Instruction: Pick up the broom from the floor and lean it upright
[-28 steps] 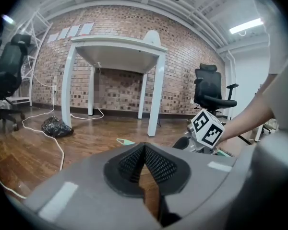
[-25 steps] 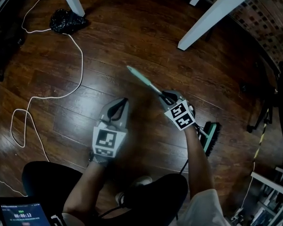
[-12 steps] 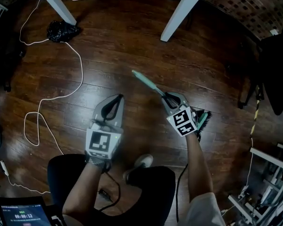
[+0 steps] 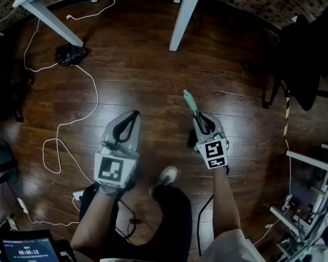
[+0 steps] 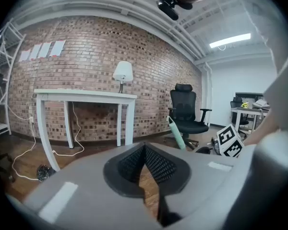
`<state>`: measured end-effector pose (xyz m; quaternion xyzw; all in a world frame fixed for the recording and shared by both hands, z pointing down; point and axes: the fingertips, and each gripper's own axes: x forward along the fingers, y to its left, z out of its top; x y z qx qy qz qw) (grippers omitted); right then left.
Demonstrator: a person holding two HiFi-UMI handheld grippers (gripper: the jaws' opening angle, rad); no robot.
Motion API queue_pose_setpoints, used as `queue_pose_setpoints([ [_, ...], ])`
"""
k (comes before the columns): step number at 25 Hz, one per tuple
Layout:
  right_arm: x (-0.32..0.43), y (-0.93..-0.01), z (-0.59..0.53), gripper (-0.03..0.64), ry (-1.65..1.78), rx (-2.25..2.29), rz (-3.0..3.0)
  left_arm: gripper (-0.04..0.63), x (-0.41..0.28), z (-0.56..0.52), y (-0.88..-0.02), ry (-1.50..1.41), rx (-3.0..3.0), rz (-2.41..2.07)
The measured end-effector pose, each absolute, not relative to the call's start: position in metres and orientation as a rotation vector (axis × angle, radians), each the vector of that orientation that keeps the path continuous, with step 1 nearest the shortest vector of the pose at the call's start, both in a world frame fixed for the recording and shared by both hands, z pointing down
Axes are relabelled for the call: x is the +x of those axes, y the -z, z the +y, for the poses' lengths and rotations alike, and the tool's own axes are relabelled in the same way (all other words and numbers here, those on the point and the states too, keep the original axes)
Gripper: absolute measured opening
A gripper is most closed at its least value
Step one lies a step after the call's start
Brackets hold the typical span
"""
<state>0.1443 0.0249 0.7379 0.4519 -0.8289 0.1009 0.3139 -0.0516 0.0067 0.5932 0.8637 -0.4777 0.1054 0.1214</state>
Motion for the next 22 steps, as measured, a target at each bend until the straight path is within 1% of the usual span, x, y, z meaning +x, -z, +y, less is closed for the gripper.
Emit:
queue_pose_setpoints([
  [5, 0.164, -0.682, 0.042, 0.086, -0.381, 1.367, -2.154, 0.0, -0.04, 0.01, -0.535, -0.327, 2.561, -1.336],
  [9, 0.171, -0.66, 0.06, 0.087, -0.482, 1.456, -2.116, 0.0, -0.036, 0.012, -0.496, -0.327, 2.576, -1.302],
  [17, 0.141, -0.647, 0.056, 0.091, -0.597, 1.531, -2.042, 0.0, -0.053, -0.008, -0.455, -0.331, 2.596, -1.232],
  [22, 0.124, -0.64, 0.025, 0.091, -0.594, 1.555, -2.018, 0.001, -0.063, -0.037, -0.443, -0.326, 2.628, -1.187],
])
